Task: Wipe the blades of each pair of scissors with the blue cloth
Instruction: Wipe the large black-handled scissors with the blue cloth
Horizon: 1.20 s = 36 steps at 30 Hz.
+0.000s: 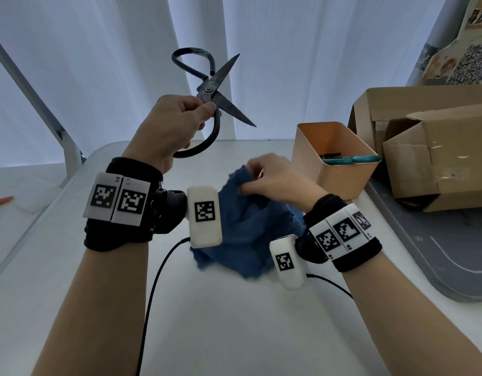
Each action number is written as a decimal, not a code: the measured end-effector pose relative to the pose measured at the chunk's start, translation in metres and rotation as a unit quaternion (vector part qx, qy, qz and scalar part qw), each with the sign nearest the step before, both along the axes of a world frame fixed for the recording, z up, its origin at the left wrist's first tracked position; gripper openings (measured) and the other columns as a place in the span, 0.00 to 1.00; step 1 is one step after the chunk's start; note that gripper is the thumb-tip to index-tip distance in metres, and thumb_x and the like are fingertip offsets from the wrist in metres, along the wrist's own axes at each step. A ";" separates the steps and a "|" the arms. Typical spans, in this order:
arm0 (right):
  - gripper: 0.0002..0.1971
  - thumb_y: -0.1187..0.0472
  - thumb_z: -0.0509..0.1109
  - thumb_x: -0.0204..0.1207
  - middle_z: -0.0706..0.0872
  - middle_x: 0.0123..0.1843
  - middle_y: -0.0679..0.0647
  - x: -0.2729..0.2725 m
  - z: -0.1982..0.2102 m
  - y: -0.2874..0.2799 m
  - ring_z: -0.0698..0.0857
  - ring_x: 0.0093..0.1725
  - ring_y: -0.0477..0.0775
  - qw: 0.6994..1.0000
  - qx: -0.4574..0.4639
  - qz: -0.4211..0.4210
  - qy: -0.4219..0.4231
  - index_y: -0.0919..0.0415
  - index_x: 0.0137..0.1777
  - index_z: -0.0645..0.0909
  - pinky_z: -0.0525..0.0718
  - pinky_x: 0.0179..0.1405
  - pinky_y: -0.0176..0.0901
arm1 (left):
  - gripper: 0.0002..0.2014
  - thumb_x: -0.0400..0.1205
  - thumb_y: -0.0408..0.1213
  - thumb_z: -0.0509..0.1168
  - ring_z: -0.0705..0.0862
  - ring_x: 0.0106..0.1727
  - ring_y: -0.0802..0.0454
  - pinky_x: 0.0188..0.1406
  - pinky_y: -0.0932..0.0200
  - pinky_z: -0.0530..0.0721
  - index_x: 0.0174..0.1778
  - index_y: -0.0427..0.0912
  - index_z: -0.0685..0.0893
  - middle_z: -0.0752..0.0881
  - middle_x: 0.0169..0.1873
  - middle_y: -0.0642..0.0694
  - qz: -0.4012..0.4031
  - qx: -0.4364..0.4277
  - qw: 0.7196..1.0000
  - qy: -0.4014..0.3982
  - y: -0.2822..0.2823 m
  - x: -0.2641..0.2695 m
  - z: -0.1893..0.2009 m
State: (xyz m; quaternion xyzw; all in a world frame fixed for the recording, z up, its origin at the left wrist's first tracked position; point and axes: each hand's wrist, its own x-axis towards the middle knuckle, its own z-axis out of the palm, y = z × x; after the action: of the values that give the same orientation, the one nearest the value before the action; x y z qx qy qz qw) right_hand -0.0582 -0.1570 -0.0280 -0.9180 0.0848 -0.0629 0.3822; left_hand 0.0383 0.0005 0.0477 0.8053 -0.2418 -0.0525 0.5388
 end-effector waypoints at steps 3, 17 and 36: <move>0.12 0.59 0.77 0.69 0.81 0.32 0.54 -0.002 0.007 -0.010 0.80 0.36 0.49 0.990 0.090 -0.057 -0.091 0.66 0.38 0.78 0.80 0.38 0.48 | 0.12 0.86 0.45 0.66 0.73 0.28 0.63 0.31 0.64 0.70 0.55 0.41 0.91 0.76 0.28 0.58 -0.004 0.004 1.000 -0.008 0.001 0.000 0.000; 0.14 0.56 0.77 0.77 0.93 0.45 0.63 -0.006 0.024 -0.023 0.92 0.40 0.58 0.939 0.276 -0.115 -0.169 0.69 0.50 0.88 0.91 0.46 0.48 | 0.06 0.84 0.43 0.70 0.75 0.32 0.62 0.30 0.64 0.70 0.42 0.51 0.90 0.78 0.30 0.54 -0.033 0.018 0.999 -0.008 -0.003 -0.007 -0.001; 0.08 0.65 0.80 0.70 0.93 0.45 0.52 -0.009 0.037 -0.026 0.92 0.49 0.52 0.890 0.235 -0.191 -0.340 0.53 0.47 0.89 0.90 0.57 0.50 | 0.08 0.80 0.39 0.75 0.75 0.24 0.67 0.22 0.79 0.67 0.50 0.39 0.91 0.79 0.25 0.53 -0.083 0.074 0.994 -0.023 -0.009 -0.009 -0.009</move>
State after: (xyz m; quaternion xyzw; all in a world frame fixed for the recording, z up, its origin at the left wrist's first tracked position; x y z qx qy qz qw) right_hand -0.0677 -0.1830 0.0091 -0.6896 0.1350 -0.4215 0.5732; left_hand 0.0292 -0.0085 0.0389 0.8209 -0.3156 -0.0968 0.4660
